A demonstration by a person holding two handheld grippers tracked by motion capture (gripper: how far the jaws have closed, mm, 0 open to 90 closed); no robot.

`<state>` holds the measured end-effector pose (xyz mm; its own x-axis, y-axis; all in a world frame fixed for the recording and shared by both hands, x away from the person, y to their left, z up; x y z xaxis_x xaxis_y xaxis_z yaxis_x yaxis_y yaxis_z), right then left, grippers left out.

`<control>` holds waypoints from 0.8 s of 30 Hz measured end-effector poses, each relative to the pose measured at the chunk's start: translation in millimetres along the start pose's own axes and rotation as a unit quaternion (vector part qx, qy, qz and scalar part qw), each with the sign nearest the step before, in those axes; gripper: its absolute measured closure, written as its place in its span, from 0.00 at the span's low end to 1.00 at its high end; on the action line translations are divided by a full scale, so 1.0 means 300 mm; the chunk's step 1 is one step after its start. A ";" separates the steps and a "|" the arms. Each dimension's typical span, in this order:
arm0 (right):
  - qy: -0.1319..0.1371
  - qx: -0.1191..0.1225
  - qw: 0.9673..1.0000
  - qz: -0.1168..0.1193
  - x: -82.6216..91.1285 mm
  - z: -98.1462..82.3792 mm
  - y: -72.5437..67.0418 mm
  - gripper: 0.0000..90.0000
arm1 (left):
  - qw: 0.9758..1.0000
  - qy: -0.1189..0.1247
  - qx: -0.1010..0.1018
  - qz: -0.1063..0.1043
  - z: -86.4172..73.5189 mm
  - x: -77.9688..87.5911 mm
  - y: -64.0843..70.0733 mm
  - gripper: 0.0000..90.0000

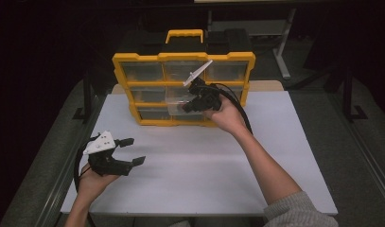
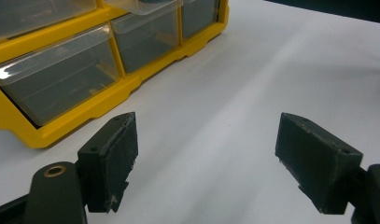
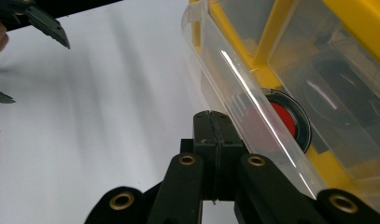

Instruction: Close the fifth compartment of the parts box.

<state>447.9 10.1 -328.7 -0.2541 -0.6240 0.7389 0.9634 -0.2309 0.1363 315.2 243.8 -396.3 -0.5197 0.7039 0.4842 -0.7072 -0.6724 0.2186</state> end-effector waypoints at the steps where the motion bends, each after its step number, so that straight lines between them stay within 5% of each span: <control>1: -0.002 -0.003 1.000 -0.001 -0.001 0.001 0.002 0.99 | 1.000 0.000 0.000 0.000 0.000 0.000 0.000 0.23; 24: -0.013 -0.007 1.000 -0.023 0.001 0.008 0.051 0.99 | 1.000 -0.002 -0.001 0.001 0.000 0.004 -0.003 0.23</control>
<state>462.6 8.1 -324.7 -0.2948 -0.5934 0.7490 0.9496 -0.2692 0.1605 315.3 245.2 -396.1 -0.5190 0.7016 0.4882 -0.7073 -0.6733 0.2157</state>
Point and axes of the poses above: each handheld gripper's, and its own axes: x roughly backward along the jaws, z roughly out of its top, y roughly to its right, the point moved 6 cm from there along -x, roughly forward along the jaws, and after that the axes turned 14 degrees about x, right-handed, at the moved point
